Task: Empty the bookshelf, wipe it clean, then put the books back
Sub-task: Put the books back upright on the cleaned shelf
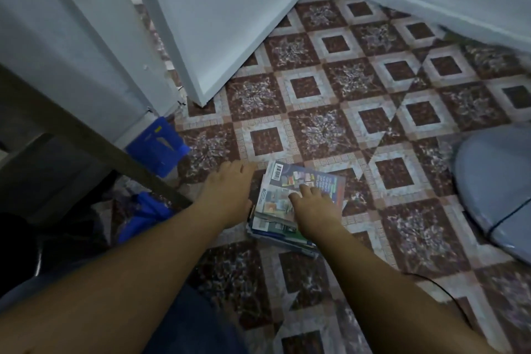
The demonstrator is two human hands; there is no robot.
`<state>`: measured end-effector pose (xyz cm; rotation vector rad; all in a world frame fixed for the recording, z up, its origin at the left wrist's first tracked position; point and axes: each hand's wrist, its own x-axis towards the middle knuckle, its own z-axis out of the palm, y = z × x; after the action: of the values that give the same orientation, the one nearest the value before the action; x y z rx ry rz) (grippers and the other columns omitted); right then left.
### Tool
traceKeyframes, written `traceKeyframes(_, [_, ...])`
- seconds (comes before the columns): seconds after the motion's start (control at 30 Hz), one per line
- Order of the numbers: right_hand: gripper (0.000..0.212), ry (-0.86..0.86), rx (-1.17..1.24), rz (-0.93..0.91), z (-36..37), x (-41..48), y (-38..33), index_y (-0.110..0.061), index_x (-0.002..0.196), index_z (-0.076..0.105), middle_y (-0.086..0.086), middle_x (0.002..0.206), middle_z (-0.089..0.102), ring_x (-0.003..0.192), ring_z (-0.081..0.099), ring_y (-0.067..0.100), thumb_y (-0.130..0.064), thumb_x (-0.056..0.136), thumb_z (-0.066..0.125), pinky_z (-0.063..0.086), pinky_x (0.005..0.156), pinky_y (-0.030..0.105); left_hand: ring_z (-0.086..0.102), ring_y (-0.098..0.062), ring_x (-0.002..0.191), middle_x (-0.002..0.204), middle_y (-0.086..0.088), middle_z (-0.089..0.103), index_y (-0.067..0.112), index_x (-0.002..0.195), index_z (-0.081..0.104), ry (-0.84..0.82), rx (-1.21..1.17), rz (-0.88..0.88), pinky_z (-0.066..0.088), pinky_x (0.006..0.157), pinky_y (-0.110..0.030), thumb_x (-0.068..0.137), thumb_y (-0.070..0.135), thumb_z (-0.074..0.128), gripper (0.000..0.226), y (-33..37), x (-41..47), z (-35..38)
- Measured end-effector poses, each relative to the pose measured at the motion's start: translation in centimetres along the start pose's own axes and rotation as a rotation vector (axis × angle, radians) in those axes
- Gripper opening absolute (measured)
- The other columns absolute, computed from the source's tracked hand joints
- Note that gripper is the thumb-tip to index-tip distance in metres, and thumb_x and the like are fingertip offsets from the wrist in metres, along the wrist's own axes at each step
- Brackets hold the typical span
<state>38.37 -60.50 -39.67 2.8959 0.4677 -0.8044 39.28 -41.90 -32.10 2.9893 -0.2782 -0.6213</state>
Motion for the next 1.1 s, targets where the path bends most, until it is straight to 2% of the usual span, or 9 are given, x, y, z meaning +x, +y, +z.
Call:
traceKeyframes(0.13, [0.073,0.002,-0.023,0.061,2.2,2.3,0.0,-0.013,0.152,0.015,0.019,0.160,0.008,0.147,0.010,0.039,-0.018,0.092,0.058,0.021,0.117,0.048,0.036,-0.023,0.126,0.138,-0.002,0.038,0.023,0.148,0.019,0.000,-0.091,-0.062,0.040,0.098,-0.037,0.091,0.029,0.059,0.070,-1.5,0.7,2.1])
traceKeyframes(0.2, [0.078,-0.010,-0.017,0.079,3.3,3.2,0.3,-0.012,0.153,0.009,0.019,0.160,0.004,0.147,0.005,0.039,-0.020,0.093,0.058,0.019,0.118,0.048,0.036,-0.022,0.127,0.139,-0.001,0.037,0.024,0.148,0.019,-0.014,-0.102,-0.076,0.040,0.098,-0.037,0.092,0.033,0.059,0.070,-2.0,0.8,2.7])
traceKeyframes(0.33, [0.061,0.008,0.087,0.064,4.5,4.5,0.6,-0.007,0.142,0.028,0.018,0.147,0.030,0.138,0.028,0.037,-0.012,0.090,0.058,0.038,0.107,0.043,0.037,-0.021,0.124,0.137,0.000,0.039,0.023,0.148,0.022,-0.029,-0.124,-0.002,0.040,0.096,-0.035,0.092,0.033,0.057,0.067,-1.9,1.2,3.4])
traceKeyframes(0.5, [0.061,0.003,0.083,0.029,4.1,5.1,0.6,-0.005,0.135,0.033,0.016,0.135,0.040,0.122,0.041,0.033,-0.011,0.085,0.067,0.048,0.094,0.038,0.037,-0.021,0.127,0.141,0.001,0.039,0.025,0.150,0.020,-0.060,-0.111,-0.011,0.037,0.099,-0.035,0.093,0.039,0.056,0.068,-2.5,1.4,3.6])
traceKeyframes(0.67, [0.068,-0.012,0.065,0.033,4.1,5.2,0.6,-0.003,0.142,0.025,0.020,0.138,0.035,0.123,0.040,0.035,-0.012,0.087,0.065,0.048,0.095,0.037,0.038,-0.020,0.126,0.139,0.001,0.041,0.025,0.149,0.022,-0.072,-0.091,-0.003,0.036,0.100,-0.035,0.094,0.039,0.056,0.066,-2.2,1.7,3.7])
traceKeyframes(0.73, [0.070,-0.026,0.030,0.033,4.2,5.3,0.4,0.000,0.143,0.022,0.025,0.140,0.033,0.125,0.038,0.040,-0.014,0.088,0.064,0.044,0.099,0.040,0.038,-0.020,0.127,0.140,0.001,0.040,0.024,0.148,0.023,-0.079,-0.078,-0.009,0.036,0.101,-0.035,0.094,0.039,0.055,0.066,-2.2,1.7,3.7])
traceKeyframes(0.87, [0.085,-0.047,0.042,0.092,4.6,4.9,-0.5,-0.001,0.148,0.012,0.030,0.150,0.021,0.139,0.021,0.050,-0.022,0.087,0.067,0.031,0.112,0.051,0.037,-0.020,0.129,0.142,0.001,0.040,0.024,0.148,0.023,-0.092,-0.073,-0.007,0.035,0.103,-0.035,0.094,0.037,0.056,0.065,-2.1,1.7,3.5])
traceKeyframes(1.0, [0.068,0.013,0.090,0.137,5.2,4.5,-1.4,-0.001,0.147,0.017,0.031,0.151,0.024,0.141,0.022,0.049,-0.019,0.094,0.055,0.025,0.115,0.055,0.036,-0.019,0.131,0.145,0.002,0.039,0.025,0.148,0.023,-0.105,-0.080,0.009,0.034,0.104,-0.035,0.094,0.036,0.056,0.064,-2.1,1.5,3.2])
traceKeyframes(1.1, [0.055,0.063,0.124,0.129,5.3,3.7,-1.4,-0.004,0.143,0.028,0.026,0.146,0.038,0.135,0.036,0.043,-0.014,0.094,0.051,0.035,0.110,0.051,0.035,-0.018,0.132,0.146,0.002,0.037,0.024,0.148,0.024,-0.108,-0.077,0.027,0.034,0.105,-0.035,0.094,0.035,0.056,0.064,-2.0,1.2,2.9])
